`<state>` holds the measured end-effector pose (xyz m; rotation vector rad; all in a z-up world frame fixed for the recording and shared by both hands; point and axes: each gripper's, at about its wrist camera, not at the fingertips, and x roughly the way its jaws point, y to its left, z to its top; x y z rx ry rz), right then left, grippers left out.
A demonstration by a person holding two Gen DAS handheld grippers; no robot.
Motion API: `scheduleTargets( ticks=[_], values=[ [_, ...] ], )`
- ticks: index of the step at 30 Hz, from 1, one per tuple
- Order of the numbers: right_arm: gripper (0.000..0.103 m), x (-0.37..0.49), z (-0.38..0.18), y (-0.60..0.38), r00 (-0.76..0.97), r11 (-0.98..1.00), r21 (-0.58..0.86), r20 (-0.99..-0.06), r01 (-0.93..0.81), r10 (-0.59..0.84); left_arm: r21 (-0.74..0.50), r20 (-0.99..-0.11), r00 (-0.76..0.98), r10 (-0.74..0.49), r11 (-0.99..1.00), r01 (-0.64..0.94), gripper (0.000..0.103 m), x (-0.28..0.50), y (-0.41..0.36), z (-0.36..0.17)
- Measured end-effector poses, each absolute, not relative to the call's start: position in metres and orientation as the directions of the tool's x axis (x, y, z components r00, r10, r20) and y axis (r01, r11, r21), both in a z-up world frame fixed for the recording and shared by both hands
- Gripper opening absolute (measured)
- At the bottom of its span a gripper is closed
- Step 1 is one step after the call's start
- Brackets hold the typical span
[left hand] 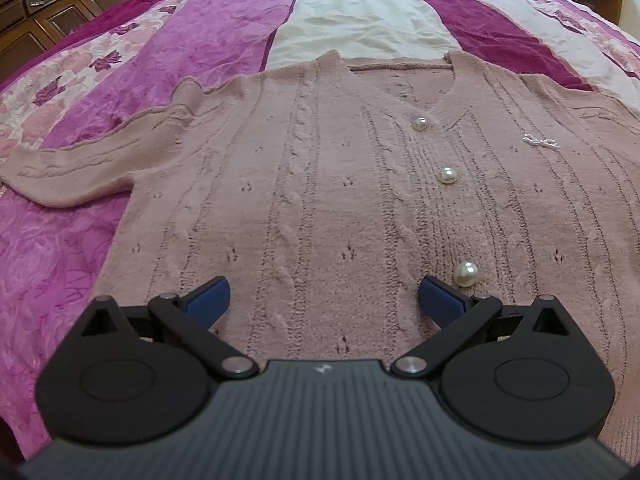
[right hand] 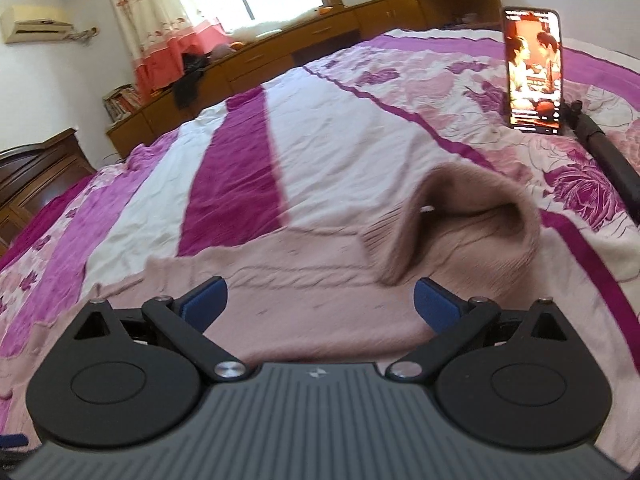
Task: Fold small clothes
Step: 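Reach the right tool to the cardigan sleeve cuff and close on it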
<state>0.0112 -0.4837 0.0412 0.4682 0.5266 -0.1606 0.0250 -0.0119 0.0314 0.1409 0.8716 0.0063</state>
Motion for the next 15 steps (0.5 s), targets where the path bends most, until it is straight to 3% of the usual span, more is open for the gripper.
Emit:
scheduleTargets(
  ticks=[9,12,15],
  values=[
    [0.077,0.046,0.024,-0.516,0.844,0.854,0.416,-0.535,0.313,-0.048,0.134,-0.767,0.638,0.074,0.990,0.047,0.103,0.026,-0.011,0.030],
    [0.066,0.057,0.015,-0.520,0.830,0.843,0.416,-0.554,0.342,-0.063,0.142,-0.765,0.640,0.077,0.989,0.051,0.103,0.027,-0.012,0.031],
    [0.049,0.063,0.009,-0.521,0.816,0.837,0.404,-0.572,0.370,-0.085,0.151,-0.761,0.644,0.079,0.987,0.058,0.103,0.027,-0.013,0.032]
  ],
)
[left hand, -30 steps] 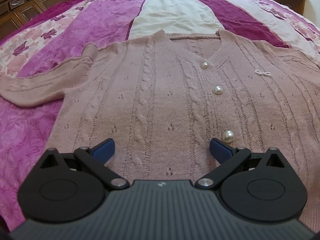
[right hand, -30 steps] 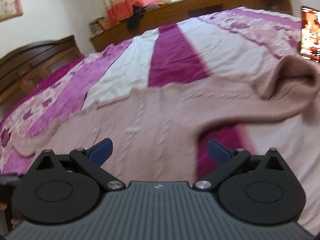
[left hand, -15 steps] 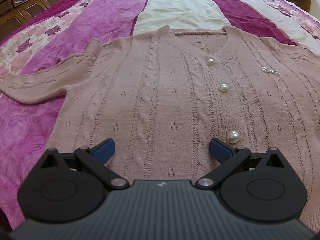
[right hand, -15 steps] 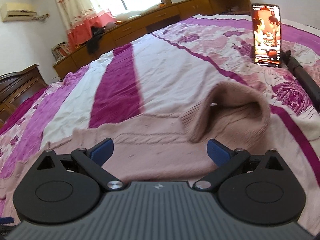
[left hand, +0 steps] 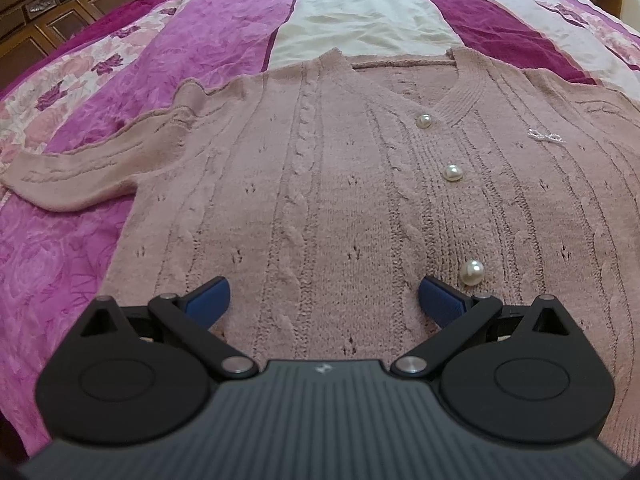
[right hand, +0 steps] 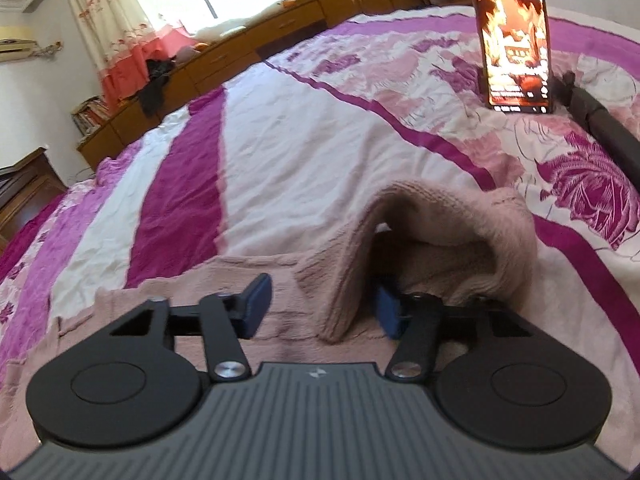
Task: Fold small clothes
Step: 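Reach the right tool to the cardigan sleeve cuff and close on it, then carry the gripped sleeve across the cardigan body toward the left tool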
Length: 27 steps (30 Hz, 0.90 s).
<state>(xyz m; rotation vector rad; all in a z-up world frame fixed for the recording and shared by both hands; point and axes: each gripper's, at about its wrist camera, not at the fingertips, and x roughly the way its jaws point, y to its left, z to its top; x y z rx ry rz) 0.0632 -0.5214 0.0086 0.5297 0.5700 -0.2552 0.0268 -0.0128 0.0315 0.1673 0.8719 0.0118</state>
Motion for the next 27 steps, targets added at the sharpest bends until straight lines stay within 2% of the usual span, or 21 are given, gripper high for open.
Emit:
scheduleTargets(
  ticks=[2,5,20,27],
  values=[
    [0.027,0.065,0.007,-0.521,0.812,0.836,0.397,-0.576,0.378,-0.094,0.163,-0.754,0.651,0.084,0.985,0.061,0.103,0.026,-0.012,0.033],
    [0.012,0.064,0.010,-0.521,0.822,0.829,0.423,-0.565,0.366,-0.075,0.173,-0.746,0.659,0.091,0.983,0.060,0.103,0.025,-0.010,0.035],
    [0.009,0.069,0.074,-0.454,0.903,0.850,0.498,-0.424,0.169,0.069,0.156,-0.727,0.676,0.119,0.988,-0.006,0.103,0.025,0.024,0.051],
    [0.009,0.084,0.102,-0.405,0.908,0.856,0.510,-0.391,0.081,0.147,0.147,-0.717,0.684,0.135,0.988,-0.041,0.103,0.027,0.043,0.058]
  ],
)
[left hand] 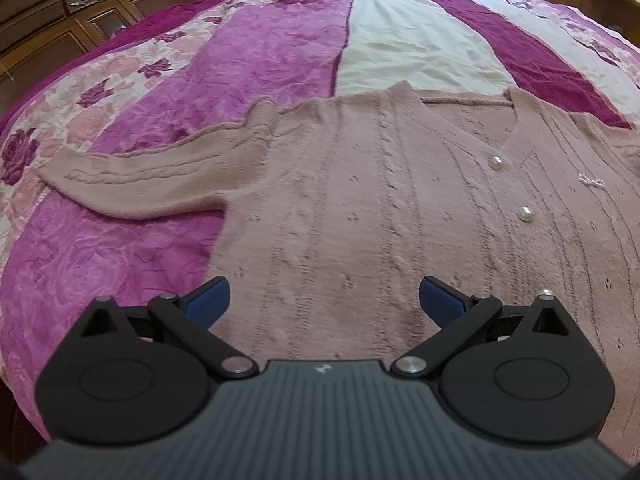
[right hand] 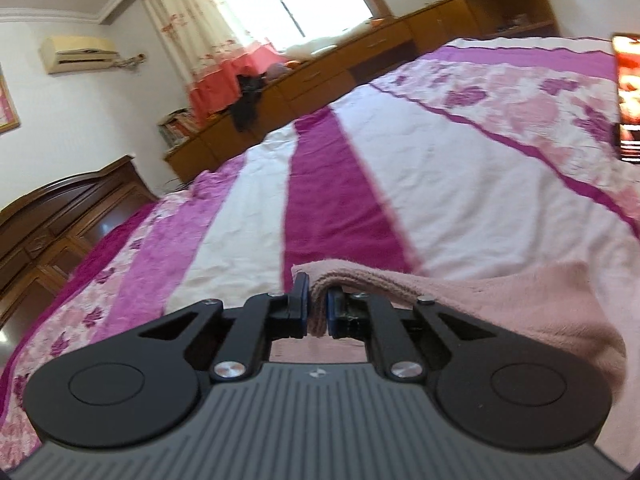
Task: Fold small clothes
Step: 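Carry the gripped sleeve across the cardigan body toward the left tool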
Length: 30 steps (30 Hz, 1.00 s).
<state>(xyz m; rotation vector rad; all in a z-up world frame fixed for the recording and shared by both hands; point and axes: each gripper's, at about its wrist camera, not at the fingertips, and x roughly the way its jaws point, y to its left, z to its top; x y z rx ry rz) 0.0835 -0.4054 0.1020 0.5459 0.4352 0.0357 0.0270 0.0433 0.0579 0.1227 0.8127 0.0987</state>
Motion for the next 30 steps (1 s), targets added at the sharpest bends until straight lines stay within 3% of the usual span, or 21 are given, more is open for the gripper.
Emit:
scheduleTargets(
  ticks=[21,30],
  values=[
    [0.009,0.141,0.160,-0.229,0.878,0.813,0.559,-0.293,-0.163,0.378,0.149,-0.672,0.714,0.197,0.980,-0.131,0.103,0.029,0.116,0.085],
    [0.009,0.155,0.149,-0.129,0.813,0.790,0.558,-0.318,-0.254,0.487,0.124,-0.682,0.702,0.207,0.978,-0.169,0.103,0.027,0.141,0.079]
  ],
)
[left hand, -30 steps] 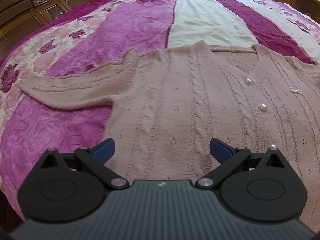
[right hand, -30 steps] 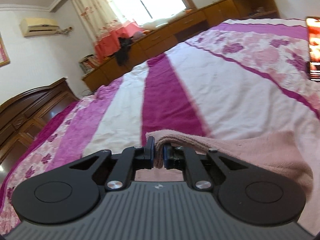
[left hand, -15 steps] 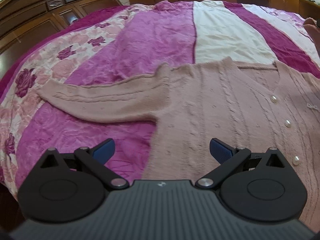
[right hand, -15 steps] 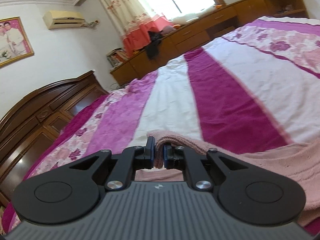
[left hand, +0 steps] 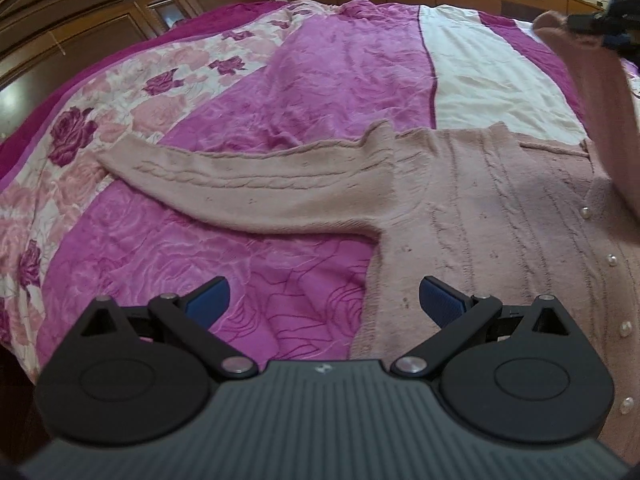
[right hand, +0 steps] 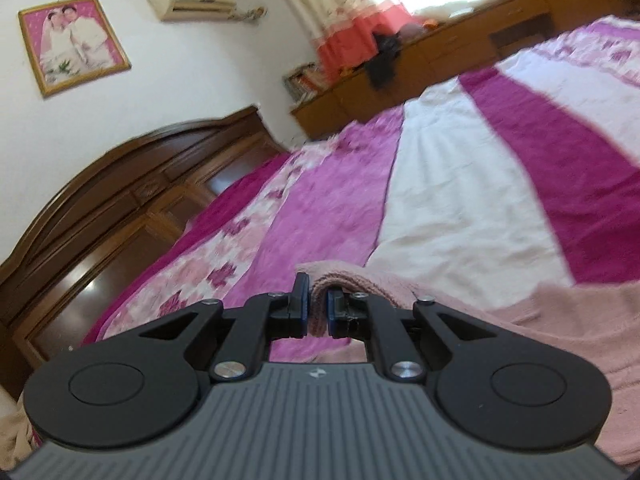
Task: Fold small clothes
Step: 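Carry the gripped sleeve across the cardigan body toward the left tool, then open the right tool to lay the sleeve on the cardigan body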
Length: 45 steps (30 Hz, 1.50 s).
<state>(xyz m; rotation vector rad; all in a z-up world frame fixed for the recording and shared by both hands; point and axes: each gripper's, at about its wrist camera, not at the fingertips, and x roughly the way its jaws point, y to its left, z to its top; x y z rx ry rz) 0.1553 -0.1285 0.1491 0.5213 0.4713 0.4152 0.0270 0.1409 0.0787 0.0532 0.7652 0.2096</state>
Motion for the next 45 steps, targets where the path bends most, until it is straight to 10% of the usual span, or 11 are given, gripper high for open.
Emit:
scheduleTargets(
  ticks=[21,31,45],
  values=[
    [0.011,0.176,0.014,-0.045,0.623,0.729,0.662,-0.498,-0.176,0.603,0.088,-0.719,0.661,0.215,0.972,-0.220,0.103,0.029,0.173,0.057],
    [0.060,0.138,0.013,-0.058,0.543,0.696,0.680,-0.504,-0.230,0.671,0.064,-0.705,0.684,0.185,0.978,-0.199,0.103,0.044,0.165,0.063],
    [0.067,0.061,0.044,-0.205,0.704,0.819,0.561,-0.536,-0.116,0.466,0.006,-0.656,0.754,0.034,0.999,-0.040,0.102,0.107,0.120,0.078]
  ],
)
